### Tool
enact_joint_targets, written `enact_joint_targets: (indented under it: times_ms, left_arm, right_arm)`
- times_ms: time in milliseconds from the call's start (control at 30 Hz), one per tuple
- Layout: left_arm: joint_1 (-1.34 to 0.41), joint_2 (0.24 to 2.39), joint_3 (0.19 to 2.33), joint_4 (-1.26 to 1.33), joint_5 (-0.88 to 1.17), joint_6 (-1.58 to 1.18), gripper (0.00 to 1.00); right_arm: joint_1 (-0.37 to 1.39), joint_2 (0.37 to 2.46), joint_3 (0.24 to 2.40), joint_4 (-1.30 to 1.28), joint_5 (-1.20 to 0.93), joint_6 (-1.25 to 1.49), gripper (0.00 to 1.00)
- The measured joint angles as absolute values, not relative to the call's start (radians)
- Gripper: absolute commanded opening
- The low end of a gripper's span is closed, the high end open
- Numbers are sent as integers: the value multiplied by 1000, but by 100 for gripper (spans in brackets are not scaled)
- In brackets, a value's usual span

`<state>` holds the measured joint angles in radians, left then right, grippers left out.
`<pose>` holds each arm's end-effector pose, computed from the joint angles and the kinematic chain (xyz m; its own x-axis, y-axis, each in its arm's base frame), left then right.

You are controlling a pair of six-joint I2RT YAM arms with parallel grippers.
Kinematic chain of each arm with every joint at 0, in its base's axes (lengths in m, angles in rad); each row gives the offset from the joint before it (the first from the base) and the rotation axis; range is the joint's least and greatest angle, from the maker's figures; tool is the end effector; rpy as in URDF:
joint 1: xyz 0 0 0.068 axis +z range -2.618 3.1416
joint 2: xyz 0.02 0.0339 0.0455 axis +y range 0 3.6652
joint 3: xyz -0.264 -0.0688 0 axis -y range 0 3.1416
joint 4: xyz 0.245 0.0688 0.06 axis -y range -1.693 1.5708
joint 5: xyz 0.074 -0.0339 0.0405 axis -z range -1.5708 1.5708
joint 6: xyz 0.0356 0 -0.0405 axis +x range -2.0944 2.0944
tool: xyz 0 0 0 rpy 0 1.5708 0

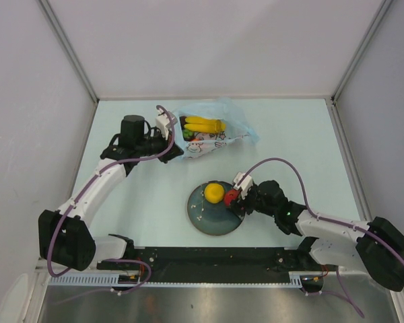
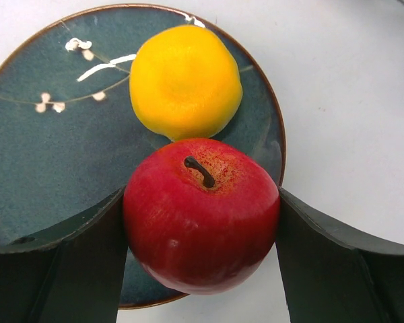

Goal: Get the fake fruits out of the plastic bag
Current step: Place the fake fruit on the plate.

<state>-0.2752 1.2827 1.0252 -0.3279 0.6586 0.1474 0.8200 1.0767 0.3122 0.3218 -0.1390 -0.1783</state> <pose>0.2658 -0.0977 0.3058 -0.4223 0.2399 -0.8741 0.7763 0.5937 -0.2121 0.1409 0.1583 0.1728 -0.1440 -0.4118 -0.8998 -0.8485 0.5193 -0.1018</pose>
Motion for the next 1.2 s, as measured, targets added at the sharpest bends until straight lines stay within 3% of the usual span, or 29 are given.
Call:
enact_joint_targets:
  times_ms: [167, 267, 400, 467, 1200]
  left_arm:
    - [-274, 1283, 1025, -307, 668, 112, 0]
    - [-273, 1283, 1025, -295, 674, 102, 0]
    - [-273, 1283, 1025, -293, 685, 94, 0]
    - [-273, 1283, 1025, -292, 688, 86, 0]
    - [-272, 1267, 1025, -287, 688, 79, 0]
  right_arm:
    - [822, 1123, 308, 352, -120, -148, 45]
    - [823, 1135, 306, 370, -116, -139, 56]
    - [824, 1137, 297, 388, -129, -131, 81]
    - [824, 1137, 297, 385, -139, -124, 99]
    - [784, 1044, 450, 83, -321, -133, 100]
